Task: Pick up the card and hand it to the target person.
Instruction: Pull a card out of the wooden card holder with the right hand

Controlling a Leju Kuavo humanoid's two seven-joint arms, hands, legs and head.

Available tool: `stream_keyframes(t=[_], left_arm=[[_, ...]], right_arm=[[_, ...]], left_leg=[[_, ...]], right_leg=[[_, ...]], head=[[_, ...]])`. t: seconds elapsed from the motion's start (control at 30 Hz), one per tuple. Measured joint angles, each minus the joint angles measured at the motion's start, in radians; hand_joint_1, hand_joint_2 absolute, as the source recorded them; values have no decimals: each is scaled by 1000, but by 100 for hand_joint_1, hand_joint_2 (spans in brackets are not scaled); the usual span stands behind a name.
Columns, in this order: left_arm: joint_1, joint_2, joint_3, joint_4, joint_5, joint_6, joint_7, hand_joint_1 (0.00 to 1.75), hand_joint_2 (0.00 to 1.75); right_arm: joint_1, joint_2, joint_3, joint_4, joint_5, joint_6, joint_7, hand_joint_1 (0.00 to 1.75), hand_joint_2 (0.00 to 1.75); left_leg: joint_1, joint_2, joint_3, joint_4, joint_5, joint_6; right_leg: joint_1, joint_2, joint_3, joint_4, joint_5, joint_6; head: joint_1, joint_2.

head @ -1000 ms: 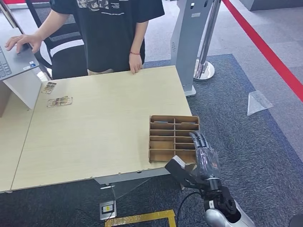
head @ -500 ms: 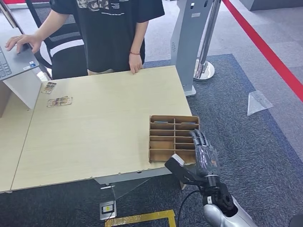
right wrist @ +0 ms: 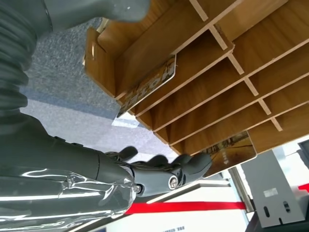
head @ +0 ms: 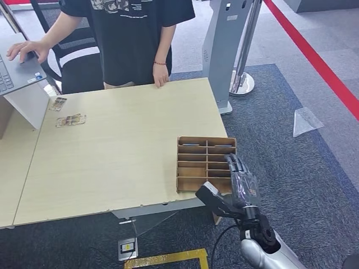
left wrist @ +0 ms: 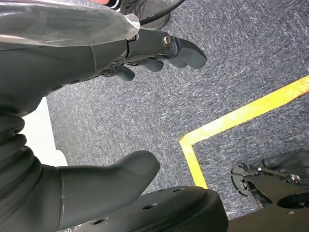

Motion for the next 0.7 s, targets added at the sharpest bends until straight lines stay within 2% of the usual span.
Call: stream_keyframes(t=[0.1,0.27,0.33,0.4,0.47,0.57,0.7], left_arm=[[0,0,0,0,0,2,-1,0,175],[0,0,0,0,0,2,-1,0,175],[0,0,0,0,0,2,1,0,175],[0,0,0,0,0,1,3,0,175],[0,0,0,0,0,1,3,0,175],[0,0,0,0,0,-1,3,0,175],[0,0,0,0,0,-2,3,0,175]], right_arm=[[0,0,-6,5,-4,-5,-4,45,175],[0,0,-16,8,-11,-10,-9,74,175],[1,0,-22,9,-20,-14,-15,104,175],[1,0,-29,10,-32,-17,-25,147,175],[1,0,-35,12,-42,-20,-36,168,175],[1,-1,-44,13,-50,-21,-52,175,175],[0,-1,-57,13,-48,-20,-70,175,175]], left_leg=[[0,0,0,0,0,0],[0,0,0,0,0,0],[0,0,0,0,0,0],[0,0,0,0,0,0],[0,0,0,0,0,0],[0,0,0,0,0,0],[0,0,0,0,0,0]], right_leg=[[0,0,0,0,0,0],[0,0,0,0,0,0],[0,0,0,0,0,0],[0,0,0,0,0,0],[0,0,0,0,0,0],[0,0,0,0,0,0],[0,0,0,0,0,0]], head=[[0,0],[0,0],[0,0],[0,0],[0,0],[0,0],[0,0]])
